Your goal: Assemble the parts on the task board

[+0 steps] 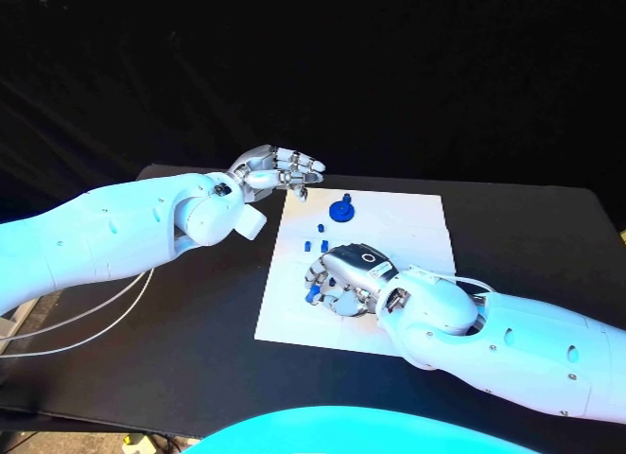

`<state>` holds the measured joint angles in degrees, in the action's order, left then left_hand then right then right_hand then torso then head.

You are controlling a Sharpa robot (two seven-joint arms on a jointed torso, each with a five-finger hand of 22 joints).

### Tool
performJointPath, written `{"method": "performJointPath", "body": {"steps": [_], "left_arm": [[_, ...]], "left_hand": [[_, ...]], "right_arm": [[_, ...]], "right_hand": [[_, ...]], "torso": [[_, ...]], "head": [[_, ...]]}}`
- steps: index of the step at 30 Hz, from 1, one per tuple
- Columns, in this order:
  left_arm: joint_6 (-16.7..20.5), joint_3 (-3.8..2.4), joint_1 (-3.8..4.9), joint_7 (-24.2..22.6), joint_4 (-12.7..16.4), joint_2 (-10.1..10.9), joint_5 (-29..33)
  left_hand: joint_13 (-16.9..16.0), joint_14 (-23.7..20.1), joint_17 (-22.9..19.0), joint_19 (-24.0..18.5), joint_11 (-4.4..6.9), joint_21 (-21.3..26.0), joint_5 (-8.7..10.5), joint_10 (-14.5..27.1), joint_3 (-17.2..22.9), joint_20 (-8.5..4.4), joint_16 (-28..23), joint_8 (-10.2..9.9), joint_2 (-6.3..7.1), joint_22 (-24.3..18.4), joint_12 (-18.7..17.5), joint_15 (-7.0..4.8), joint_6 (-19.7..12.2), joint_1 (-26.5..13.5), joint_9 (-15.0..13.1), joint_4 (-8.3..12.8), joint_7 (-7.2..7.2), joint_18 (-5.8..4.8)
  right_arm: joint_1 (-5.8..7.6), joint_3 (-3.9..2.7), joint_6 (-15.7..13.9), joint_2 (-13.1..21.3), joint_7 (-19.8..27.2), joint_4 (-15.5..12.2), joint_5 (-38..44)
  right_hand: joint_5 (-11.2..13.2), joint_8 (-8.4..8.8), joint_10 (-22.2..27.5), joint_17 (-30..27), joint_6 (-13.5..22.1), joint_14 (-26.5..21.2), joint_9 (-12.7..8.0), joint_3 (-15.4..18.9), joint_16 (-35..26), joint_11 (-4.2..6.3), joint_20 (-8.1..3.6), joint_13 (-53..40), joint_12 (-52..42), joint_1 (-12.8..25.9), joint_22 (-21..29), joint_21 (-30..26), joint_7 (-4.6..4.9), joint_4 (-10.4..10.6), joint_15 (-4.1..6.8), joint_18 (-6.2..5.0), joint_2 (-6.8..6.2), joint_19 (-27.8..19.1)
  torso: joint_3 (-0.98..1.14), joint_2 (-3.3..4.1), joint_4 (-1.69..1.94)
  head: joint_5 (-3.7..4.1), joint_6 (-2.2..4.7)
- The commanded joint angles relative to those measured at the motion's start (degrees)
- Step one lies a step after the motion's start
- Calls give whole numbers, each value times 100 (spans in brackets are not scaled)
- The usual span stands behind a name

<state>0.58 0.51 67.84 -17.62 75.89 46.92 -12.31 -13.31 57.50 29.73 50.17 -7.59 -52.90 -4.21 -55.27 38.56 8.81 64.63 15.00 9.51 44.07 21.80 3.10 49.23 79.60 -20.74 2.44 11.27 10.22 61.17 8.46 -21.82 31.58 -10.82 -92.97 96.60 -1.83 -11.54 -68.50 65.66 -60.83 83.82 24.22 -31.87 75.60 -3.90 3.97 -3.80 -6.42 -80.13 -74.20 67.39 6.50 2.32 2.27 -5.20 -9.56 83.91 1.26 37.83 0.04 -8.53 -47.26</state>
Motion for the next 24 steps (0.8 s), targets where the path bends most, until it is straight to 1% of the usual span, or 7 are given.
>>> {"method": "performJointPath", "body": {"steps": [1,3,13,17,24], "left_arm": [[-13,-4,5,-5,15,3,3],[-11,-5,5,-4,15,6,2],[-13,-5,5,2,17,17,-2],[-13,-5,5,6,17,22,-3],[-18,-5,5,8,19,23,-6]], "left_hand": [[-52,-41,-64,34,-25,73,-84,111,-275,-5,-100,133,-11,-64,68,41,-46,-115,65,-63,40,35],[-52,-41,-64,34,-25,73,-84,111,-275,-5,-100,133,-11,-64,68,41,-46,-115,65,-63,40,35],[-53,-45,-63,33,-23,85,-86,113,-272,-4,-102,146,-15,-72,75,40,-50,-117,66,-67,36,37],[-53,-45,-63,33,-23,85,-86,113,-272,-4,-102,146,-15,-72,75,40,-50,-117,66,-67,36,37],[-53,-45,-63,33,-23,85,-86,113,-272,-4,-102,146,-15,-72,75,40,-50,-117,66,-67,36,37]], "right_arm": [[-10,1,65,7,-19,8,37],[-11,1,90,11,-24,10,42],[-14,3,174,59,-68,10,49],[-14,3,198,80,-107,15,77],[-17,3,193,57,-201,21,181]], "right_hand": [[-98,-434,-665,69,-38,141,434,-396,41,183,-73,-268,-194,186,-638,113,-28,-144,12,138,180,153],[-98,-437,-665,79,-35,143,440,-399,47,182,-72,-269,-191,190,-643,122,-27,-152,11,140,181,154],[-98,-440,-667,88,-32,145,446,-402,52,182,-72,-271,-188,194,-652,142,-26,-160,11,143,182,158],[-98,-440,-667,88,-32,145,446,-402,52,182,-72,-271,-188,194,-652,142,-26,-160,11,143,182,158],[-98,-445,-670,86,-30,145,453,-406,51,181,-71,-273,-185,199,-654,143,-25,-169,10,143,183,158]], "torso": [[4,-3,-1],[5,-5,-3],[9,-4,-1],[6,-6,-4],[5,-5,4]], "head": [[-2,-18],[-9,-31],[-18,-55],[-22,-51],[-21,-51]]}}
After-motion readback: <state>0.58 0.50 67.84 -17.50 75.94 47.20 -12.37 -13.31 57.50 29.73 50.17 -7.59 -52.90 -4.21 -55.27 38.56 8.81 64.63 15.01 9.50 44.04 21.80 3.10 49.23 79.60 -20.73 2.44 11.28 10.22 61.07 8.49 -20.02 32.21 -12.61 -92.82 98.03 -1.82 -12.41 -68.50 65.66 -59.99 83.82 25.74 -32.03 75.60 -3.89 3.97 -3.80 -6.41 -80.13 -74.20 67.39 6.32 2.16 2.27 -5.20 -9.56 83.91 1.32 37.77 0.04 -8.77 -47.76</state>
